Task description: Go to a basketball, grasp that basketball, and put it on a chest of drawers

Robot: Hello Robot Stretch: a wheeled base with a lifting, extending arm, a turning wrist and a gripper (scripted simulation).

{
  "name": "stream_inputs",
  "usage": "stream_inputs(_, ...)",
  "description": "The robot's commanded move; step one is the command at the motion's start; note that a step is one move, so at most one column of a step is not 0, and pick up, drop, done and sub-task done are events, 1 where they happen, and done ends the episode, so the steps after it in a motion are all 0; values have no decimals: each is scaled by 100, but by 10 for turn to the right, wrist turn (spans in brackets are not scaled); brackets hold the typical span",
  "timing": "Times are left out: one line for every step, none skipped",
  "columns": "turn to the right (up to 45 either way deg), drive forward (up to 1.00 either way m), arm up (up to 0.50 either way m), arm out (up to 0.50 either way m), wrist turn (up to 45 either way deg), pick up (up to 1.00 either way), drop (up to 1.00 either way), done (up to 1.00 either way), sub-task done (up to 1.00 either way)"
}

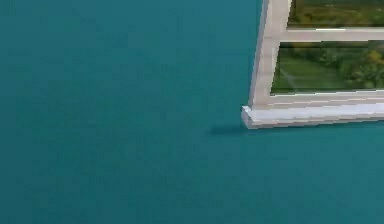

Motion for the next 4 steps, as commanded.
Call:
stream_inputs(450,0,0,0,0,0,0,0,0)
stream_inputs(120,0,0,0,0,0,0,0,0)
stream_inputs(0,0,50,0,0,0,0,0,0)
stream_inputs(0,0,8,0,0,0,0,0,0)
